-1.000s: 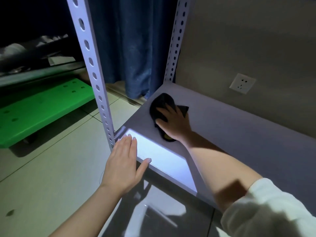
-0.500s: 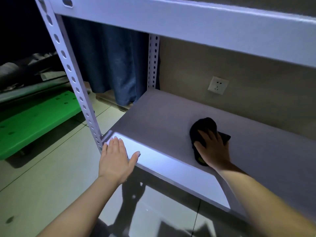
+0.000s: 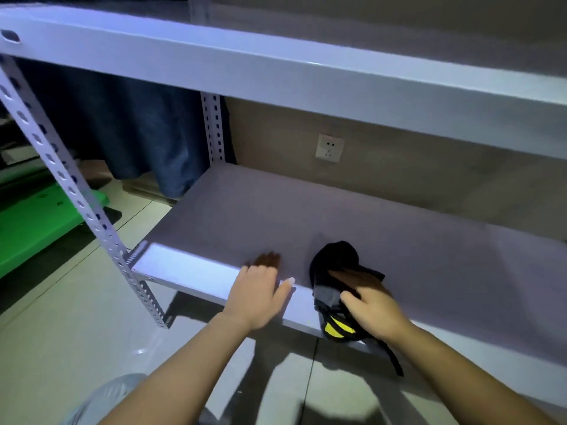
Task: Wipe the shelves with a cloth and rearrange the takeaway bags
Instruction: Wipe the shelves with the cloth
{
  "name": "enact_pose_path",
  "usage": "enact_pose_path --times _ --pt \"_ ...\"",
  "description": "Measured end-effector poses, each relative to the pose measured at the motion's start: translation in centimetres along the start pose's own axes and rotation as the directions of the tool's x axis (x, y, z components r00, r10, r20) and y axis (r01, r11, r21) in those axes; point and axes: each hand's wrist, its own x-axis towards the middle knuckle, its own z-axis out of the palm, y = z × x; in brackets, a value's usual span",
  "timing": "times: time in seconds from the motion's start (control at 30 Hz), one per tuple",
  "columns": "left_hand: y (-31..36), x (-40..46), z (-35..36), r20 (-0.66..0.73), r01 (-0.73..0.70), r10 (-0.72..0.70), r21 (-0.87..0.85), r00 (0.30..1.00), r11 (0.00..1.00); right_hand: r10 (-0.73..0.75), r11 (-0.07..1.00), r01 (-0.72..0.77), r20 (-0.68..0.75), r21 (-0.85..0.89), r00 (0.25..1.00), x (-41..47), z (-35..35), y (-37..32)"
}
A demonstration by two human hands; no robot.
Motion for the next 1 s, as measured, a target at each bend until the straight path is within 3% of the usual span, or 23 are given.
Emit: enact_pose_path --times 0.07,0.17,0.3,0.5,0.63,0.8,1.0 --pt "2.3 0.9 0.1 0.008 -0.057 0.057 -0.003 0.998 0.998 0.026 0.998 -0.027 0.004 0.060 1.000 -1.2 -0.6 1.0" --pt "5.3 2.2 0.7 0.008 -0.125 0.126 -0.105 0.992 0.987 0.150 0.982 -0.132 -0.132 0.136 0.980 -2.0 -1.7 2.4" --pt "8.4 3.6 1.9 0.006 -0.206 0.207 -0.084 0.978 0.975 0.068 0.997 -0.055 -0.254 0.060 0.965 -2.2 -1.8 2.9" --pt "11.5 5.1 2.9 0.047 -0.010 0.009 0.020 0.999 1.000 0.063 0.996 -0.048 -0.214 0.075 0.975 -2.1 -1.8 3.0" --pt "12.0 6.2 2.4 0.082 0.035 -0.044 0.113 0.996 0.993 0.069 0.995 -0.052 -0.223 0.083 0.972 -1.7 -1.6 4.3" --pt "10.4 7.0 0.9 0.113 0.075 -0.075 0.007 0.991 0.997 0.141 0.981 -0.169 -0.243 -0.098 0.960 -0.8 -1.6 5.2" --pt "9.3 6.3 0.6 0.061 0.163 -0.152 -0.238 0.986 0.958 0.139 0.980 -0.159 -0.163 -0.117 0.977 -0.1 -2.5 5.3"
